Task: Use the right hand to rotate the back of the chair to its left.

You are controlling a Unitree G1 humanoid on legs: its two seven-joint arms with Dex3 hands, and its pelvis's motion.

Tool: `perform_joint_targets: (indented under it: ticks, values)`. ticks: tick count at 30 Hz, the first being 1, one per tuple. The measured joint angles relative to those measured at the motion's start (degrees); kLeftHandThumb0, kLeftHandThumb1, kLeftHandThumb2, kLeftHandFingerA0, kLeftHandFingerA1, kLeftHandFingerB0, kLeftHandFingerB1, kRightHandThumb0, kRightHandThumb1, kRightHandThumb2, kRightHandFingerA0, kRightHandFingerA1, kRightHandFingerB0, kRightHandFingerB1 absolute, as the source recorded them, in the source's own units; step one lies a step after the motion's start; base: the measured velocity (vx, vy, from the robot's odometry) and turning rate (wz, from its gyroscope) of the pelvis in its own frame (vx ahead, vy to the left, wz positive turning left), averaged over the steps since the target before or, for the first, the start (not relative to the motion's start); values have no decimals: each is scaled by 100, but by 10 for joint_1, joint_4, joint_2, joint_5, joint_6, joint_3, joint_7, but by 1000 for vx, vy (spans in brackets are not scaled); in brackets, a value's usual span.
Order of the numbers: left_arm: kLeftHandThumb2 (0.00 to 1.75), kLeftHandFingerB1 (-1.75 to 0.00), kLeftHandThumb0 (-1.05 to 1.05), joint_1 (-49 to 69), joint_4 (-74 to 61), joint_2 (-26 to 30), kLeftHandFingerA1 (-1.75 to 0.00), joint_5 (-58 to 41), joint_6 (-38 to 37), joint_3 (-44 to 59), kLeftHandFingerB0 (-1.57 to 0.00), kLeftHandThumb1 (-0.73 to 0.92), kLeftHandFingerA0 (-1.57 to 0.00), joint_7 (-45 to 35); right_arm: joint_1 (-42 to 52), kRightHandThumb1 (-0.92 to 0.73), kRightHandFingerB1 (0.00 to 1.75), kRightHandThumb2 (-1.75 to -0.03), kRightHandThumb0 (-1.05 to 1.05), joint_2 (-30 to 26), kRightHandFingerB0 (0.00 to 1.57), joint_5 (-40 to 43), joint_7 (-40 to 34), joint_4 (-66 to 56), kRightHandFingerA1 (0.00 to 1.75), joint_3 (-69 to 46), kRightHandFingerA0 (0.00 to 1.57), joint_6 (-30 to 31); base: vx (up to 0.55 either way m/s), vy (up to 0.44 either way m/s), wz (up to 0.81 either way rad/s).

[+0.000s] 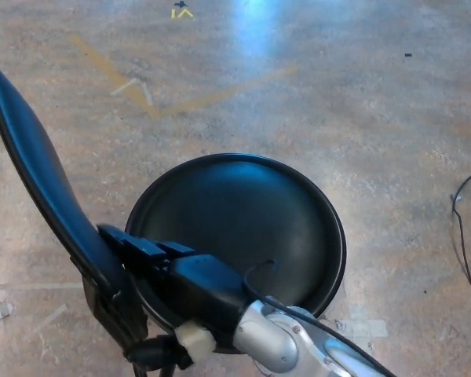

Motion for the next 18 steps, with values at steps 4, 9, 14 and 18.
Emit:
perform_joint_targets:
  ticks: [4, 9, 14, 18]
  values:
    - [63, -39, -64, -1, 0, 0, -50, 0, -1, 0, -40, 78, -46, 1, 34, -82, 0, -64, -101, -49, 0, 4, 2, -58, 0, -28, 0, -4, -2, -2, 2]
    - [63, -38, -62, -1, 0, 1, -48, -1, -1, 2, -42, 76, -49, 1, 122, -63, 0, -97, -99, -138, 0, 19, 1, -156, 0, -96, 0, -21, -4, -3, -1]
    - [63, -38, -60, -4, -2, 2, -45, -1, -2, 2, -41, 78, -46, 0, 210, -68, 0, -105, -102, -199, 0, 38, -7, -211, 0, -172, 0, -49, -4, -3, 2]
    - [62, -39, -59, -3, -2, 0, -49, -2, -3, 5, -43, 75, -48, 0, 289, -66, 0, -103, -101, -244, 0, 56, -22, -236, 0, -250, 0, -80, 0, 0, 2]
